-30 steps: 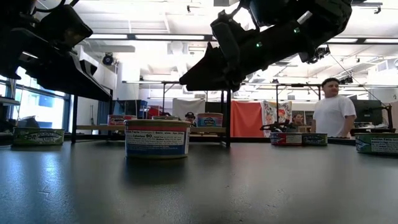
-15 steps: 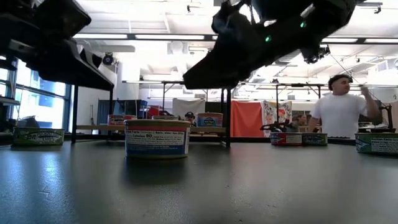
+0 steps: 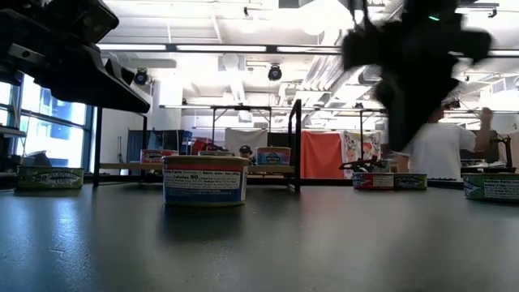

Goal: Stack canned seafood by type on shelf
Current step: Put the red tuna can on the shelf aligned with the red tuna can

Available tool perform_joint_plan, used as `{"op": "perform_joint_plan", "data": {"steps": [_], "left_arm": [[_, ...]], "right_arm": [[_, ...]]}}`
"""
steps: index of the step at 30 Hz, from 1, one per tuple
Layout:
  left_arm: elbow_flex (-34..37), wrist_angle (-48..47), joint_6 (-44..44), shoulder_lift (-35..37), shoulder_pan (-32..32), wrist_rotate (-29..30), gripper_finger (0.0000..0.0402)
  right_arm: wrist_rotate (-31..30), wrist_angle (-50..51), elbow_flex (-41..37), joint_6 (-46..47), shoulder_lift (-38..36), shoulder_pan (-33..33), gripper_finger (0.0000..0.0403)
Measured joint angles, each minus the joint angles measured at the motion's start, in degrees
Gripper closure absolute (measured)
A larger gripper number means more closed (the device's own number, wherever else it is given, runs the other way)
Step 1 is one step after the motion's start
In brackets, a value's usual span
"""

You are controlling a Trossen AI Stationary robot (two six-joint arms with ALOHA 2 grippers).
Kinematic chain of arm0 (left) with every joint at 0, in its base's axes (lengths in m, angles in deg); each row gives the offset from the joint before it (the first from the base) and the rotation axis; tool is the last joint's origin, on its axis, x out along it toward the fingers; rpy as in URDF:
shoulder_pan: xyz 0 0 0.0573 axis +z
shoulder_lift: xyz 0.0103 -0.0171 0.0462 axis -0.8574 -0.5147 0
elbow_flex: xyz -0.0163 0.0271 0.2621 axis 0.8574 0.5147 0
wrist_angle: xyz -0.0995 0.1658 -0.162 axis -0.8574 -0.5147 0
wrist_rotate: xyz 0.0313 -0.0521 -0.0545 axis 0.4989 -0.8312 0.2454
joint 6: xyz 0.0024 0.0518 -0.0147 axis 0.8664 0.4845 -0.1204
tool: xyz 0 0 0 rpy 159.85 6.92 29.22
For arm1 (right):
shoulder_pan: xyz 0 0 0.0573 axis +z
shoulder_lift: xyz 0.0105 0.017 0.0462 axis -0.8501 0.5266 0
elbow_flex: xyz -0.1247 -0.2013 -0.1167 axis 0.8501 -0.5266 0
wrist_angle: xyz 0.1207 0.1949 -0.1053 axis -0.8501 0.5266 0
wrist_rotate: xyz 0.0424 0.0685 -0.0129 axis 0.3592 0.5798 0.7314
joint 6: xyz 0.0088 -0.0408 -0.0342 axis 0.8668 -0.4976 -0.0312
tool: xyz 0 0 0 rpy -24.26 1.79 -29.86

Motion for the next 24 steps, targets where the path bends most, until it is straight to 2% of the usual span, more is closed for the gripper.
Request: {"op": "perform_joint_plan", "data": {"steps": [5, 8, 16, 24], "left_arm": [[0.0, -0.06, 0.02, 0.0, 0.0, 0.02, 0.0378], [0.0, -0.06, 0.36, 0.0, 0.0, 0.04, 0.0378], [0.0, -0.07, 0.41, 0.0, 0.0, 0.11, 0.0378], [0.0, -0.08, 0.41, 0.0, 0.0, 0.11, 0.0378]], "right_arm": [[-4.26, 19.9, 0.0, 17.18, -0.02, 4.07, 0.0211], [-5.23, 26.04, 0.0, 22.39, -0.04, 6.99, 0.0211], [-6.61, 26.84, 0.0, 30.03, -3.67, 13.17, 0.0211], [-17.26, 25.26, 0.0, 36.66, -9.74, 20.33, 0.0211]]}}
